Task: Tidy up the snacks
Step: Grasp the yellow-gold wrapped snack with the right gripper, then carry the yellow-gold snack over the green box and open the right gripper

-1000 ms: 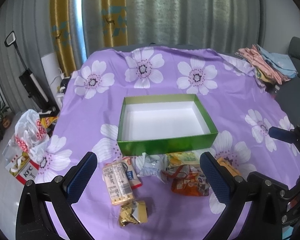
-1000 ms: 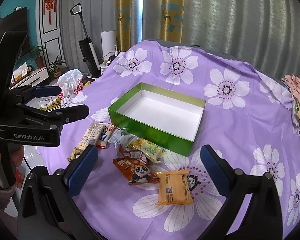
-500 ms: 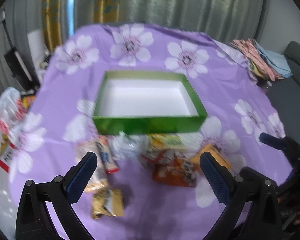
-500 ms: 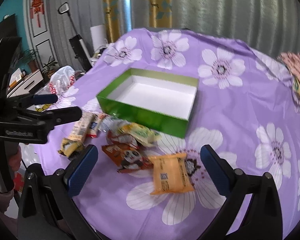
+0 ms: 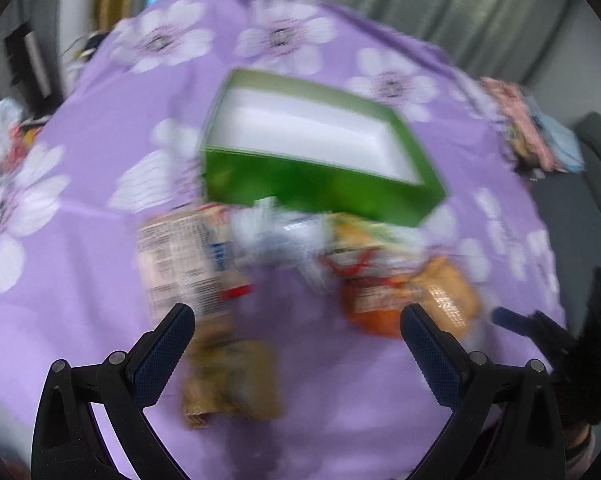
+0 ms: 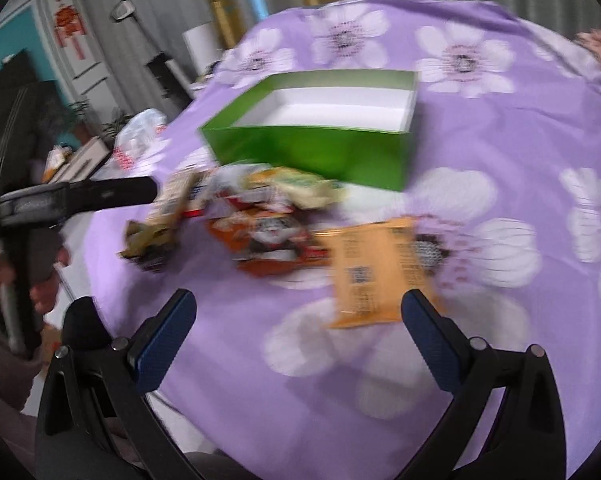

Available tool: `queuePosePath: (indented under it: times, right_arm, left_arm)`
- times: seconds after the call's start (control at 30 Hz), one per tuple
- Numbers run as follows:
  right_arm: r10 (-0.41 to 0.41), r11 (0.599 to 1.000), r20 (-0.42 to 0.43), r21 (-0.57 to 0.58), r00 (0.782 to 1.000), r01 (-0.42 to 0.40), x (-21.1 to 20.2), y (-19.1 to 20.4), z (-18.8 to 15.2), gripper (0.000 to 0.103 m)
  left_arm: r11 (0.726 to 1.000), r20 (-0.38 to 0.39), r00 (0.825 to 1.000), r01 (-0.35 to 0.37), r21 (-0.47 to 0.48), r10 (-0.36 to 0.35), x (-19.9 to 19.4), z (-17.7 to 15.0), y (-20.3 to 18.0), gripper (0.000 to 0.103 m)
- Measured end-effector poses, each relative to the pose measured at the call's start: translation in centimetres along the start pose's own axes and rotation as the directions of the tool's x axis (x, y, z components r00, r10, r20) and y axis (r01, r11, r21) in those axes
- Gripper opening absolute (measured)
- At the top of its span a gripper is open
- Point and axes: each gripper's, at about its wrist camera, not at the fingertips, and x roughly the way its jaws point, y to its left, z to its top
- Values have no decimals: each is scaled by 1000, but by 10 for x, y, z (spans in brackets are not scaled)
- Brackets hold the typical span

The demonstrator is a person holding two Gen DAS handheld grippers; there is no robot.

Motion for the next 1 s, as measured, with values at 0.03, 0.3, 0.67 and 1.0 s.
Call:
queuePosePath:
  times: [0.03,0.3,0.67,1.0]
  right_arm:
    - [35,999,-4,-7,999,-35,7,8,0,103]
    - [230,971,-78,-45,970,-233,64,70,10,98]
    - [325,938,-136,-79,936,-337,121,119,28,77]
    - [324,935,-153,-99,934,-341,130,126,30,44]
  left_arm:
    - [1000,-14,1000,-16,-17,16,2,-2,10,102]
    - [995,-110,994,18,-96,-29,17,-23,41,99]
    - [989,-142,986,70,-133,-89,16,-24,50,65]
    - [991,-152,985,62,-118,-80,15,-24,39,48]
